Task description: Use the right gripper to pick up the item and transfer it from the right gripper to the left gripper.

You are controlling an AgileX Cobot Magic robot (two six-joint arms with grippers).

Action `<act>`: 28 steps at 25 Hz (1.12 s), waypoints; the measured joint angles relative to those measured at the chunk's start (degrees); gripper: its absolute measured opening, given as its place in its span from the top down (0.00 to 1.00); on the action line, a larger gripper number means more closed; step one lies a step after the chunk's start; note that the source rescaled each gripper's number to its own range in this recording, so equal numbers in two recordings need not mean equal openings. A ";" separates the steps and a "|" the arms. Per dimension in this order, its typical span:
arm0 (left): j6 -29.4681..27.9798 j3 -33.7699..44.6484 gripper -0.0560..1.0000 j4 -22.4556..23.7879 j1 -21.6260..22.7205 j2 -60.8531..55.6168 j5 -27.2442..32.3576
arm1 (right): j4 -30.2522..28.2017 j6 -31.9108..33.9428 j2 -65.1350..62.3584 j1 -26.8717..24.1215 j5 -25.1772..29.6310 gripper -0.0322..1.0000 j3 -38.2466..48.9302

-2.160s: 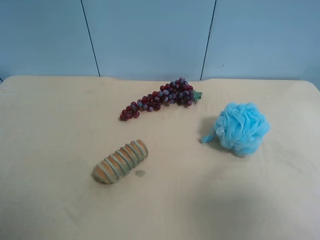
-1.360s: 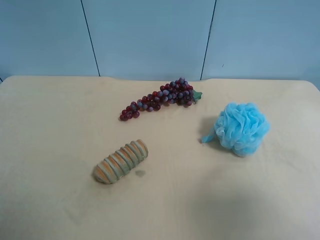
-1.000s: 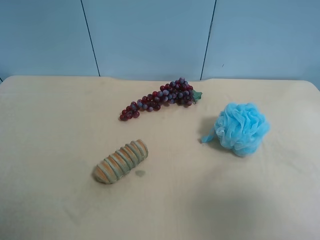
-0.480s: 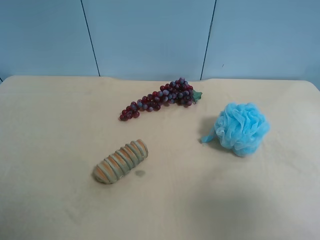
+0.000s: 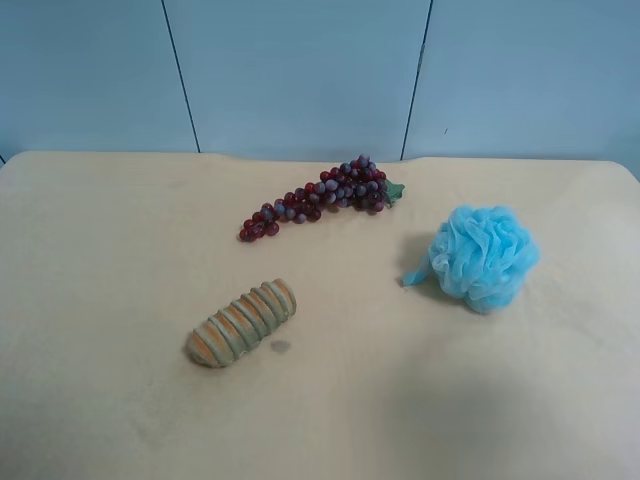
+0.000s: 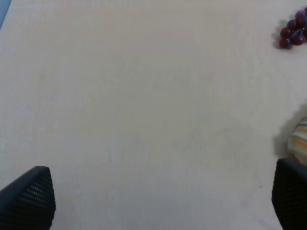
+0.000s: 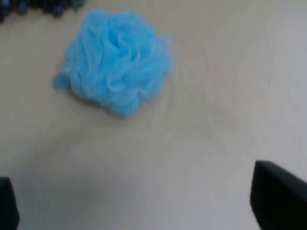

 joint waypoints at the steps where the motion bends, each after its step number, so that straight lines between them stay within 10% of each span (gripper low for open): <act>1: 0.00 0.00 0.04 0.00 0.00 0.00 0.00 | 0.00 -0.16 1.63 0.00 0.00 0.07 -0.50; 16: 0.00 0.00 0.04 0.00 0.00 0.00 0.00 | -0.32 -1.02 29.90 0.00 -1.48 0.07 -18.76; 28: 0.00 0.00 0.04 0.00 0.00 0.00 0.00 | -11.92 5.52 50.64 -0.11 -8.84 0.07 -18.83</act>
